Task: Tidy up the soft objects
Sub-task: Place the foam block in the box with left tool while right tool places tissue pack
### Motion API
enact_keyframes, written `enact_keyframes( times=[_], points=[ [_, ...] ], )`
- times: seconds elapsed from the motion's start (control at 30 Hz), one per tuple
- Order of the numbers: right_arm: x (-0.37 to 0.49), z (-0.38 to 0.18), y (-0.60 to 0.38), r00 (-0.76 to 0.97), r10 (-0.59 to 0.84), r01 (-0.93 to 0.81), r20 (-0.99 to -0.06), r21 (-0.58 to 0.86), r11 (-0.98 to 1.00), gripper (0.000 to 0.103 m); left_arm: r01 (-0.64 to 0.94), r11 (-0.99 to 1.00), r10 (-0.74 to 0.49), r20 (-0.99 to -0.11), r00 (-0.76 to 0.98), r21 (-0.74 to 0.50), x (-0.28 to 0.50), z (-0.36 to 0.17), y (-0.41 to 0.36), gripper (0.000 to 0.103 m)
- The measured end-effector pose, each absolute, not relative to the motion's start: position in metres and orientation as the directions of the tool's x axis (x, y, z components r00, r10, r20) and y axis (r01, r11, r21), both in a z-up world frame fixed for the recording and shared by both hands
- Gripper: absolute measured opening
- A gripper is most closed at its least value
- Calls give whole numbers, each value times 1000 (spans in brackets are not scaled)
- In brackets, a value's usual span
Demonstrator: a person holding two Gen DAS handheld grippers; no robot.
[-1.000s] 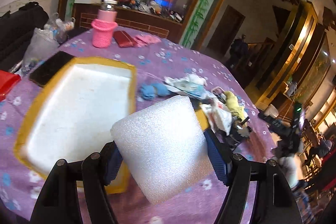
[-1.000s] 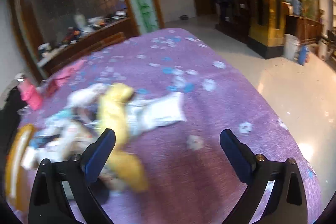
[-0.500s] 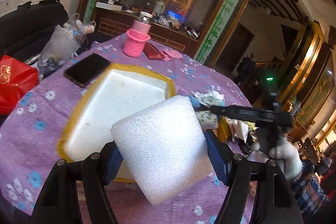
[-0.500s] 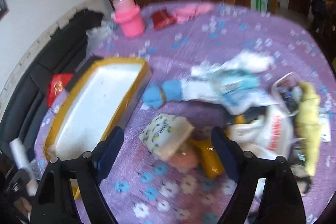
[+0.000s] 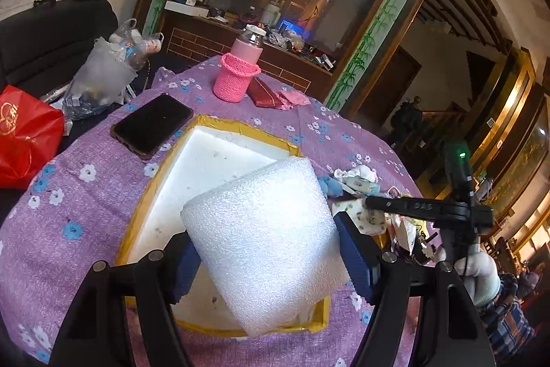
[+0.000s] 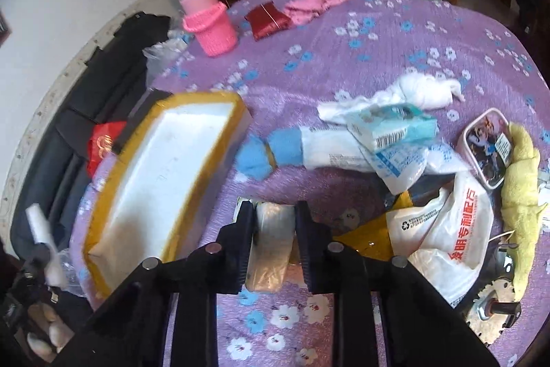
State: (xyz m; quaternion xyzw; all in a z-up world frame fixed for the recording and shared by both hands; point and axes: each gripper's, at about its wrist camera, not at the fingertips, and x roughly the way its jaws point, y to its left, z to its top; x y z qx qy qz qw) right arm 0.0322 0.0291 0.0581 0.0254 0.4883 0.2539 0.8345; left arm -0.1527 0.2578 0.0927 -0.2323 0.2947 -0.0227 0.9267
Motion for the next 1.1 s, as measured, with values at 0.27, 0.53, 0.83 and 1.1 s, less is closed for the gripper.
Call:
enact_keyframes(
  times=[0.27,0.53,0.83,1.1],
  points=[
    [34,112,34,441,556,-455,-705,358,815,24,-115,893,-195,-605,772,-435,-88,94,260,76],
    [85,95,99,388,578,-442,-718,405,800,24,-253,830,-183,-672,718,-497,-1,62,289,79],
    [111,48,140,344,544,-445,-766,377,812,31,-304,802,-206,-714,669,-515,17,42,300,84],
    [74,94,100,521,487,-479,-701,232,847,49,-299,842,-146,-724,674,-449,22,52,306,97]
  ],
)
